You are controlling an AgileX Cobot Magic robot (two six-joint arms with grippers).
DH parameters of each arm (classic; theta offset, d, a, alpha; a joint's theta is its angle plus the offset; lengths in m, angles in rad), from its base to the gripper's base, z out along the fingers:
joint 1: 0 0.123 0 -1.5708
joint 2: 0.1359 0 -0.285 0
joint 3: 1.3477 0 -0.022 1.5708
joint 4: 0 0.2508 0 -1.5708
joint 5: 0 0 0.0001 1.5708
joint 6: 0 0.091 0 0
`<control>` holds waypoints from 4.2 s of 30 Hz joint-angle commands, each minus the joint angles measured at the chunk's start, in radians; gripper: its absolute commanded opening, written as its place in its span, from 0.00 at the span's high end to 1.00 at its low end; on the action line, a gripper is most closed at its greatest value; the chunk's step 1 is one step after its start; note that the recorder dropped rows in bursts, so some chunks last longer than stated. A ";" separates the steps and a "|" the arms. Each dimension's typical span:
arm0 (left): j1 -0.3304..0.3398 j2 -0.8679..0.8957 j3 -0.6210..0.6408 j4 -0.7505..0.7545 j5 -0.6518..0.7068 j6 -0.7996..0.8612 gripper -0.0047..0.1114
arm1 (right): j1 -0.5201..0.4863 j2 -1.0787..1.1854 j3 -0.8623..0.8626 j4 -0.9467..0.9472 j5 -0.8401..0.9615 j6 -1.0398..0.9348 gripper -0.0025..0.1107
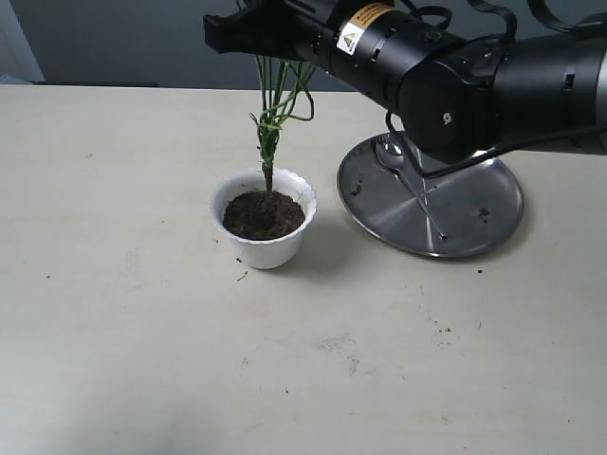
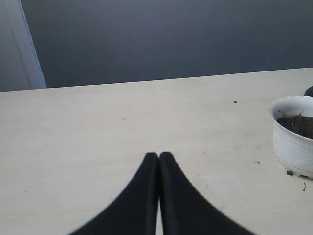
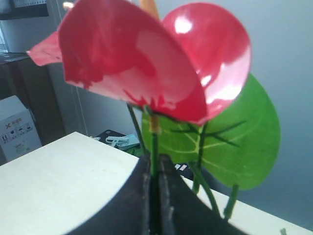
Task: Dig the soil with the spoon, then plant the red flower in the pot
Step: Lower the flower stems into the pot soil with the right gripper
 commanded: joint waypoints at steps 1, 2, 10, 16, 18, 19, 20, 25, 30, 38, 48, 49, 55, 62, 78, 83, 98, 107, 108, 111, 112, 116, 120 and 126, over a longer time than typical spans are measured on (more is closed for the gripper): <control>-0.003 -0.005 -0.002 0.000 -0.002 -0.004 0.96 | 0.001 0.009 -0.008 -0.018 -0.012 0.015 0.98; -0.003 -0.005 -0.002 0.000 -0.002 -0.004 0.96 | 0.001 0.009 -0.008 -0.018 -0.012 0.015 0.98; -0.003 -0.005 -0.002 0.000 -0.002 -0.004 0.96 | 0.001 0.043 -0.008 -0.061 -0.003 0.084 0.98; -0.003 -0.005 -0.002 0.000 -0.002 -0.004 0.96 | 0.001 0.054 -0.008 -0.086 -0.007 0.103 0.98; -0.003 -0.005 -0.002 0.000 -0.002 -0.004 0.96 | 0.001 0.054 -0.008 -0.086 -0.007 0.103 0.98; -0.003 -0.005 -0.002 0.000 -0.002 -0.004 0.96 | 0.001 0.054 -0.008 -0.086 -0.007 0.103 0.98; -0.003 -0.005 -0.002 0.000 -0.002 -0.004 0.96 | 0.001 0.054 -0.008 -0.088 -0.007 0.103 0.98; -0.003 -0.005 -0.002 0.000 -0.002 -0.004 0.96 | 0.001 0.063 -0.008 -0.112 -0.007 0.105 0.98; -0.003 -0.005 -0.002 0.000 -0.002 -0.004 0.96 | 0.001 0.076 -0.008 -0.138 -0.015 0.105 0.98; -0.003 -0.005 -0.002 0.000 -0.002 -0.004 0.96 | 0.001 0.078 -0.006 -0.140 -0.018 0.105 0.98; -0.003 -0.005 -0.002 0.000 -0.002 -0.004 0.96 | 0.001 0.130 -0.006 -0.140 -0.036 0.114 0.98; -0.003 -0.005 -0.002 0.000 -0.002 -0.004 0.96 | 0.001 0.131 -0.006 -0.148 -0.029 0.124 0.98; -0.003 -0.005 -0.002 0.000 -0.002 -0.004 0.96 | 0.014 0.131 0.016 -0.155 0.000 0.135 0.98; -0.003 -0.005 -0.002 0.000 -0.002 -0.004 0.96 | 0.033 0.131 0.122 -0.148 -0.042 0.138 0.98; -0.003 -0.005 -0.002 0.000 -0.002 -0.004 0.96 | 0.033 0.131 0.154 -0.116 -0.082 0.138 0.98; -0.003 -0.005 -0.002 0.000 -0.002 -0.004 0.96 | 0.033 0.131 0.154 -0.116 -0.082 0.138 0.97; -0.003 -0.005 -0.002 0.000 -0.002 -0.004 0.96 | 0.033 0.131 0.154 -0.120 -0.090 0.138 0.76; -0.003 -0.005 -0.002 0.000 -0.002 -0.004 0.96 | 0.033 0.131 0.152 -0.122 -0.090 0.138 0.76; -0.003 -0.005 -0.002 0.000 -0.002 -0.004 0.96 | 0.033 0.131 0.152 -0.122 -0.090 0.138 0.76; -0.003 -0.005 -0.002 0.000 -0.002 -0.004 0.96 | 0.033 0.131 0.152 -0.124 -0.090 0.138 0.76; -0.003 -0.005 -0.002 0.000 -0.002 -0.004 0.96 | 0.033 0.131 0.152 -0.124 -0.090 0.138 0.76; -0.003 -0.005 -0.002 0.000 -0.002 -0.004 0.96 | 0.033 0.117 0.152 -0.129 -0.087 0.130 0.76; -0.003 -0.005 -0.002 0.000 -0.002 -0.004 0.96 | 0.033 0.085 0.152 -0.129 -0.061 0.104 0.76; -0.003 -0.005 -0.002 0.000 -0.002 -0.004 0.96 | 0.033 0.059 0.152 -0.129 0.018 0.076 0.58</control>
